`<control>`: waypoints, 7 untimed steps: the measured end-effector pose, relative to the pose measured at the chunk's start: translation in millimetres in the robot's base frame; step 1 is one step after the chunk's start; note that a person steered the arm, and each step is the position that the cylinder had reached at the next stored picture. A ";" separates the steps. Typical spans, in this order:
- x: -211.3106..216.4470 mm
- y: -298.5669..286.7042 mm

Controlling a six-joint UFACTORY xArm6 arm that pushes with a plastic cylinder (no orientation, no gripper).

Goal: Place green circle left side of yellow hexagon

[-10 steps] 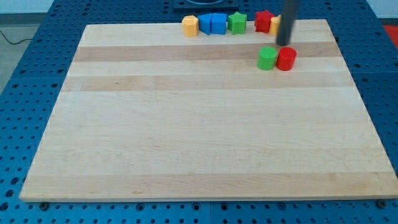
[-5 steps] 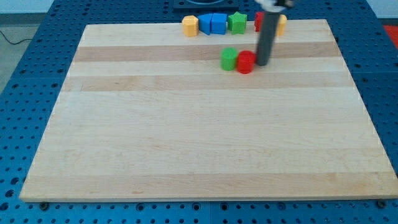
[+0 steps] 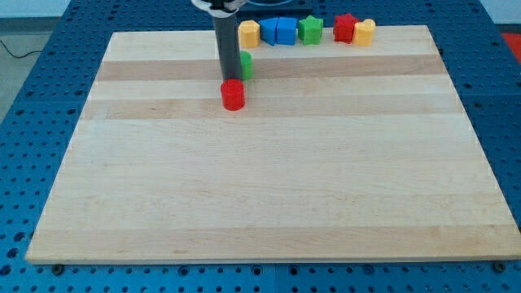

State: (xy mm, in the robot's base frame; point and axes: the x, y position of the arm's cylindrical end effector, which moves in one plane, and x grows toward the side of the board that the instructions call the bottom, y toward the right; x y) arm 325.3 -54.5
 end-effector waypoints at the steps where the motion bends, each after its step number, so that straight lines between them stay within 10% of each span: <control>1: -4.7 12.1; 7: -64.0 47.0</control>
State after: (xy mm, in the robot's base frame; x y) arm 261.3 -7.5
